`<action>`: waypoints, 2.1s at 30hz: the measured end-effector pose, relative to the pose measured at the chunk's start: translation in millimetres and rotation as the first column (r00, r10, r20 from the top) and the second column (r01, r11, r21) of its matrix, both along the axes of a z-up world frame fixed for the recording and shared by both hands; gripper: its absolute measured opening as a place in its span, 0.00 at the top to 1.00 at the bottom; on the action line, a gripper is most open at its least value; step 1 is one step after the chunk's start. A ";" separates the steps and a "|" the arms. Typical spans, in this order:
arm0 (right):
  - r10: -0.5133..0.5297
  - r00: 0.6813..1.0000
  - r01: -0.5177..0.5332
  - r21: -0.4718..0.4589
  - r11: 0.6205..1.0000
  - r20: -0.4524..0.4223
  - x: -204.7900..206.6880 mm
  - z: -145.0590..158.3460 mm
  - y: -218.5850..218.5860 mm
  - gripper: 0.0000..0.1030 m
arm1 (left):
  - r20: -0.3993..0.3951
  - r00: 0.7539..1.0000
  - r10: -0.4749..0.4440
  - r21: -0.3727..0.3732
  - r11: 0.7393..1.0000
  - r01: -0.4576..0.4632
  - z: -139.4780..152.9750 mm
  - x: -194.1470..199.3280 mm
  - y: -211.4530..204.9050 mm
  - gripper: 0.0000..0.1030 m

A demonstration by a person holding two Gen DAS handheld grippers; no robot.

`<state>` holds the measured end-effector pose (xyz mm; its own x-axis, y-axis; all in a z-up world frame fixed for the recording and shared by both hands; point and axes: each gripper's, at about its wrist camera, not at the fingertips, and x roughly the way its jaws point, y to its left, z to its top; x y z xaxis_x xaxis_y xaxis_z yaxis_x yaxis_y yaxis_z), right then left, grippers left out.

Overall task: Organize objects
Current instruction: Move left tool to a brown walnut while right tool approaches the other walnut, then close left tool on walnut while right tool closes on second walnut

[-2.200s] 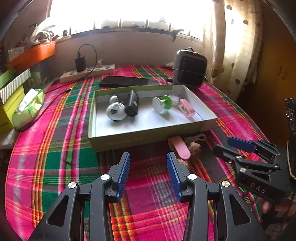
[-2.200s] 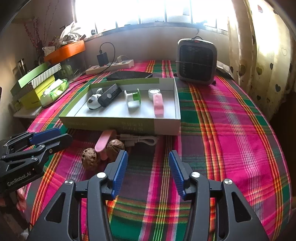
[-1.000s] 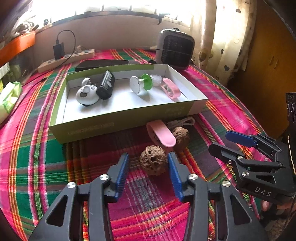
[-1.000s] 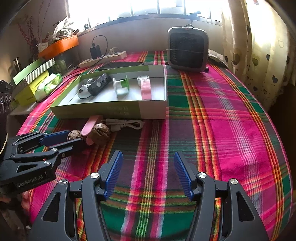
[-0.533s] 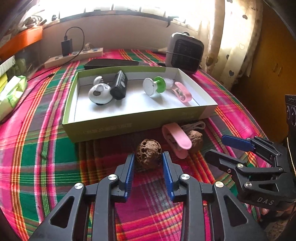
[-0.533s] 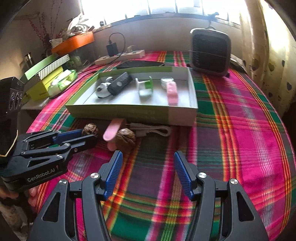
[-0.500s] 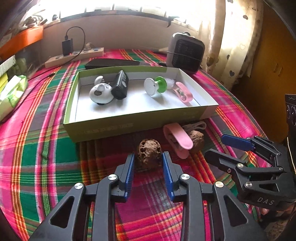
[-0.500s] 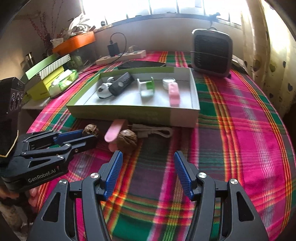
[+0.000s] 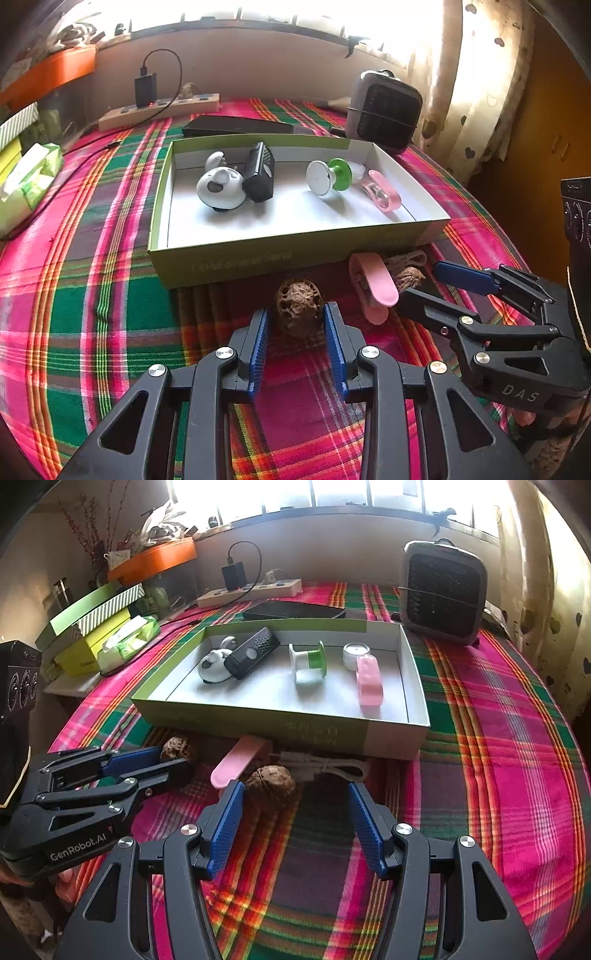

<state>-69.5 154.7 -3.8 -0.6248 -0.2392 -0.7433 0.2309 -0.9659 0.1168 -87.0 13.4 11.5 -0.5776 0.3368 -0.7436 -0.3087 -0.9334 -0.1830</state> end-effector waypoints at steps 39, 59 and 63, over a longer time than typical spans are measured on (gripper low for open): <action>0.041 0.999 -0.040 -0.012 0.999 0.031 -7.0 -2.5 -8.2 0.70 | -0.012 1.000 0.009 -0.012 1.000 -0.009 0.6 -10.7 -1.1 0.72; 0.020 1.000 -0.020 0.019 1.000 -0.002 1.1 2.1 -5.5 0.70 | -0.085 0.996 0.016 -0.069 0.997 -0.022 11.4 -0.1 2.8 0.72; 0.019 1.000 -0.018 0.018 1.000 -0.009 2.6 4.5 -5.1 0.70 | -0.091 0.996 0.022 -0.066 0.997 -0.028 13.3 1.1 2.4 0.72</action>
